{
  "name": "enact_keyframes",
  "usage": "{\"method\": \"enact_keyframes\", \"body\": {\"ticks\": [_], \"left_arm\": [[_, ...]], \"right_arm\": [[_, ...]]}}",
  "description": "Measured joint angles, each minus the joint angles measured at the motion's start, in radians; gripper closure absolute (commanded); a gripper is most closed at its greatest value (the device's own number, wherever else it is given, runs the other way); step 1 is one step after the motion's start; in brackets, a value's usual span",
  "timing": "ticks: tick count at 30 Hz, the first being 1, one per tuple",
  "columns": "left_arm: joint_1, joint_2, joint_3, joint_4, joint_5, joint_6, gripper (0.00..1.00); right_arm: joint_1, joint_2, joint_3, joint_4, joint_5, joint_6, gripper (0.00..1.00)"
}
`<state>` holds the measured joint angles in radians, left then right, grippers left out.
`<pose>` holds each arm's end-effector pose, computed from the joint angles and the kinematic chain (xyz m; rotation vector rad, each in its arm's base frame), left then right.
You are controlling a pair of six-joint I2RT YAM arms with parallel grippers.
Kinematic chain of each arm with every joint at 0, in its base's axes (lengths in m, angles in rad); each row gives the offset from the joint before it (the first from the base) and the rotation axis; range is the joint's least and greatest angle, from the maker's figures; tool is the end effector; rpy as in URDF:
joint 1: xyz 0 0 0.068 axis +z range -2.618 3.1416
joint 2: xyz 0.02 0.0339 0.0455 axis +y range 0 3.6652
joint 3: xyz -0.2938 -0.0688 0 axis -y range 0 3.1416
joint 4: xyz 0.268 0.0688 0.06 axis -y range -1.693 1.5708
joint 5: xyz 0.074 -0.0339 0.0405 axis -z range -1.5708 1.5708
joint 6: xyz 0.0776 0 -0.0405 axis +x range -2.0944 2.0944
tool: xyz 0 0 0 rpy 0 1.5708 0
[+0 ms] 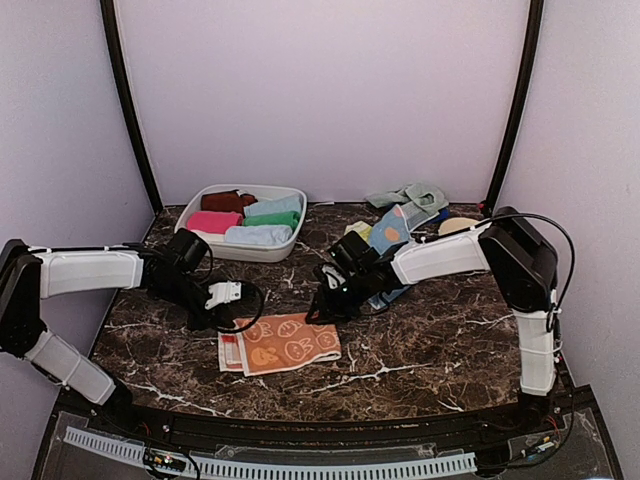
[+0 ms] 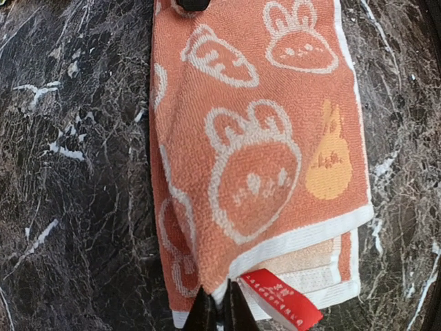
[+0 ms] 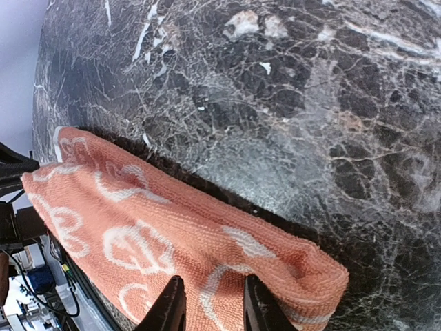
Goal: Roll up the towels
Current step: Smooth out the towel at the center of the board.
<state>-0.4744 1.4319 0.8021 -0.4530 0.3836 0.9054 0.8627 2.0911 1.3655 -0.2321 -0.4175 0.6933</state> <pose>0.2533 -0.1627 0.1662 1.7285 1.8999 -0.3501 0.2946 0.3925 0.1169 -0.4245 2.7776 1.0459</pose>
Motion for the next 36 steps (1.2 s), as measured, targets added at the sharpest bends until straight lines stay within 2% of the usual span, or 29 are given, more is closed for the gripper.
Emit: {"method": "enact_keyframes", "body": {"ticks": [6,10,14,19,24,28,32,36], "left_arm": [[0.014,-0.005,0.05,-0.125,0.058,-0.051,1.0],[0.072,0.031,0.1,-0.19,0.122,-0.084,0.99],[0.132,0.136,0.158,-0.224,0.163,-0.129,0.8],[0.155,0.22,0.125,-0.217,0.076,-0.198,0.62],[0.166,0.197,0.098,-0.195,-0.031,-0.23,0.58],[0.18,0.104,0.116,-0.223,-0.063,-0.222,0.58],[0.162,0.019,0.198,-0.281,-0.012,-0.213,0.58],[0.055,-0.024,0.213,-0.274,0.072,-0.254,0.6]], "right_arm": [[-0.001,-0.01,-0.046,0.066,0.008,0.008,0.78],[-0.001,-0.017,-0.071,0.101,0.016,0.018,0.79],[-0.001,-0.028,-0.097,0.132,0.025,0.024,0.8],[0.0,-0.045,-0.123,0.15,0.043,0.028,0.78],[0.008,-0.055,-0.129,0.148,0.061,0.035,0.74],[0.01,-0.062,-0.129,0.145,0.076,0.048,0.73],[0.013,-0.084,-0.135,0.128,0.088,0.063,0.75],[0.013,-0.112,-0.134,0.116,0.088,0.07,0.79]]}}
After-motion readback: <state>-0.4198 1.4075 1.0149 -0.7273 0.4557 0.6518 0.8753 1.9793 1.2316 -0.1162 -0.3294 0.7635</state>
